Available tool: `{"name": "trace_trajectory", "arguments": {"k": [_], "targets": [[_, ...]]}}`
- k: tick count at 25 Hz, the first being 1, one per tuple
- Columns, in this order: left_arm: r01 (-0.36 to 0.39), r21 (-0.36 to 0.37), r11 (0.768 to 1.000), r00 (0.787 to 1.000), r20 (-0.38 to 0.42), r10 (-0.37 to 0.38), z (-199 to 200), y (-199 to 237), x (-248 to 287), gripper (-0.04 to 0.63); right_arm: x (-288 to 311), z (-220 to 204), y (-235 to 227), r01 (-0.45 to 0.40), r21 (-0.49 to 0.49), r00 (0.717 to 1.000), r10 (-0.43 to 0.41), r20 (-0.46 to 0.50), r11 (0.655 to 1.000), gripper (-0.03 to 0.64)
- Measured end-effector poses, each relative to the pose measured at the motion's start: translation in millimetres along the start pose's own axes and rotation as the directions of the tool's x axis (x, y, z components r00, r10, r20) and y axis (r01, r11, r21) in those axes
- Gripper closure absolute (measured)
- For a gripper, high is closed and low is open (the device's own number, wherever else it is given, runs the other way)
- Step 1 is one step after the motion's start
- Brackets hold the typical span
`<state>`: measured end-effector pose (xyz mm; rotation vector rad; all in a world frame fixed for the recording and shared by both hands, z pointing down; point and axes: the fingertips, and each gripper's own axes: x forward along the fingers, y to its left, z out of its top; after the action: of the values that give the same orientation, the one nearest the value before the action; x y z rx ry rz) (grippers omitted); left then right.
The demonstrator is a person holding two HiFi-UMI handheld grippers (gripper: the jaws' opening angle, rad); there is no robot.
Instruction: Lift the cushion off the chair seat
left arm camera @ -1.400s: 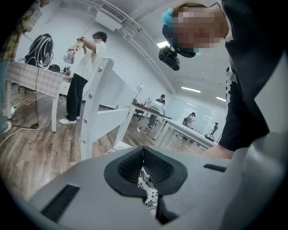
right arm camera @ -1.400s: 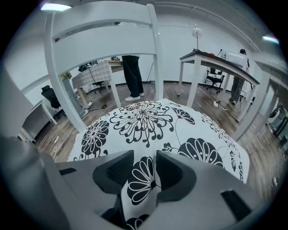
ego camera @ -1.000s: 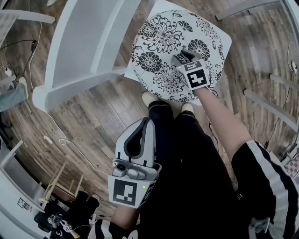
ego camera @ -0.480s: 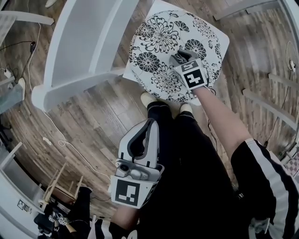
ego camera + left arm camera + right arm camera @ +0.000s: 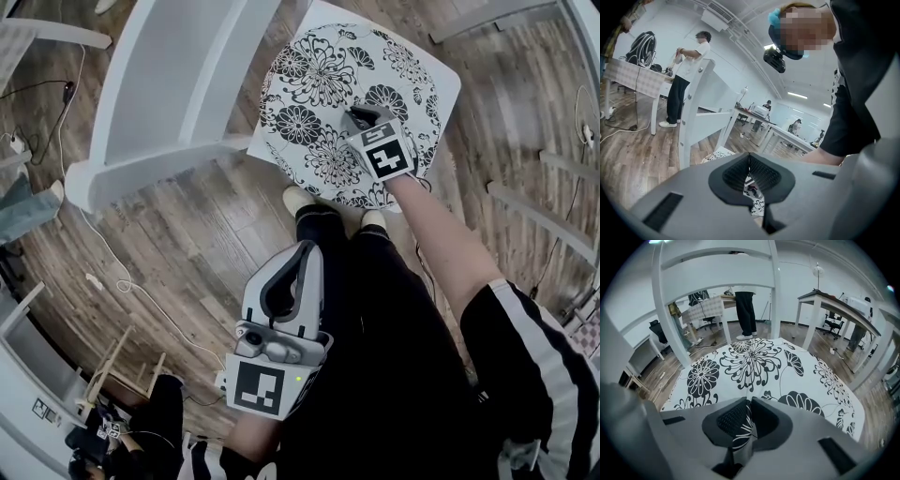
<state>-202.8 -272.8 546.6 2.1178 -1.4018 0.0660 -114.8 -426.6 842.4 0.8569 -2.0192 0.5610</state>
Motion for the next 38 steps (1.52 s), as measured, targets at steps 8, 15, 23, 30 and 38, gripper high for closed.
{"name": "trace_trajectory", "arguments": {"k": [8, 15, 23, 30, 38], "targets": [[-0.014, 0.003, 1.000, 1.000, -0.009, 0.014, 1.9, 0.6, 5.2, 0.594, 1.1, -2.6, -2.2, -0.008, 0.035, 1.000, 0.009, -0.005, 0.999, 0.578], [-0.010, 0.008, 1.000, 1.000, -0.014, 0.010, 0.8, -4.5, 5.6, 0.594, -4.7, 1.3, 0.1, -0.012, 0.072, 1.000, 0.012, 0.004, 0.997, 0.581], [0.001, 0.028, 1.000, 1.000, 0.003, -0.001, 9.1, -19.7, 11.4, 0.594, -27.3, 18.1, -0.9, -0.037, 0.088, 0.997, 0.030, 0.075, 0.995, 0.581], [0.017, 0.043, 0.999, 1.000, 0.008, -0.017, 14.9, -33.8, 15.4, 0.594, -46.9, 27.9, -4.1, -0.053, 0.114, 0.991, 0.038, 0.125, 0.992, 0.581], [0.018, 0.058, 0.998, 0.999, 0.028, -0.020, 20.9, -43.2, 16.3, 0.594, -75.8, 37.5, -7.2, -0.060, 0.123, 0.983, 0.037, 0.182, 0.991, 0.581]]}}
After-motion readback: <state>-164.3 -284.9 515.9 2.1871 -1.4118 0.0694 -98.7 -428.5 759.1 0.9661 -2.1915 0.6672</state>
